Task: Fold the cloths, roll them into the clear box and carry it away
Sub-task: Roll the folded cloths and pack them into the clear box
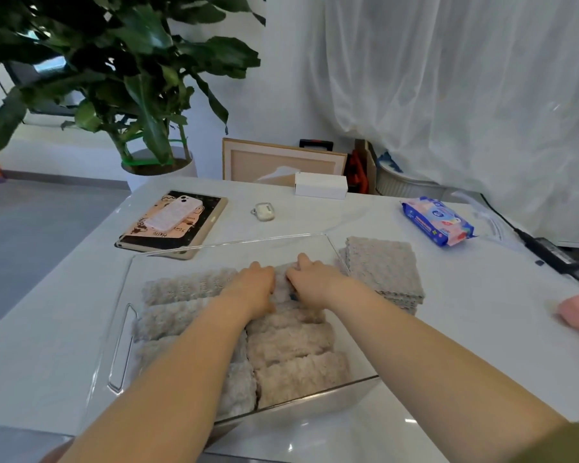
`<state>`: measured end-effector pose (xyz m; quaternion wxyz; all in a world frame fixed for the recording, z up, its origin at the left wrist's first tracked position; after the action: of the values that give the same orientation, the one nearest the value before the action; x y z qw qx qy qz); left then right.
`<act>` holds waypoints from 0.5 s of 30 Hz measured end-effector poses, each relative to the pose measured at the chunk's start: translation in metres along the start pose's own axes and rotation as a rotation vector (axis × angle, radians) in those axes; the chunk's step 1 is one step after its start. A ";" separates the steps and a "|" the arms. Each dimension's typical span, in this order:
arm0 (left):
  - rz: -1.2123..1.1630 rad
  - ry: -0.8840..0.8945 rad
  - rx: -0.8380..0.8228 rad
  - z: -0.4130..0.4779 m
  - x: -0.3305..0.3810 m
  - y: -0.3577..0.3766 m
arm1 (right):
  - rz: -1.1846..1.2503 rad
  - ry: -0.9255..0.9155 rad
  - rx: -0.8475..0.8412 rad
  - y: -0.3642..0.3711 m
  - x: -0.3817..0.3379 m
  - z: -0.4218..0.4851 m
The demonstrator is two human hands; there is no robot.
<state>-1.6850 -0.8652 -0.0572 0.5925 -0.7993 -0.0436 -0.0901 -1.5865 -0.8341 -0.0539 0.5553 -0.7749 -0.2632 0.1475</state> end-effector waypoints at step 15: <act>0.210 -0.019 0.043 0.004 -0.001 -0.001 | -0.122 0.034 0.135 -0.007 -0.010 -0.006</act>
<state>-1.6855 -0.8614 -0.0579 0.6151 -0.7875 0.0329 -0.0190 -1.5934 -0.8428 -0.0461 0.6186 -0.7207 -0.2899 0.1179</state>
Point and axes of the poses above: each hand's wrist, its own z-axis towards the middle knuckle, its own y-axis out of the palm, x = y × z, the point moved 6 cm from there along z, towards the middle knuckle
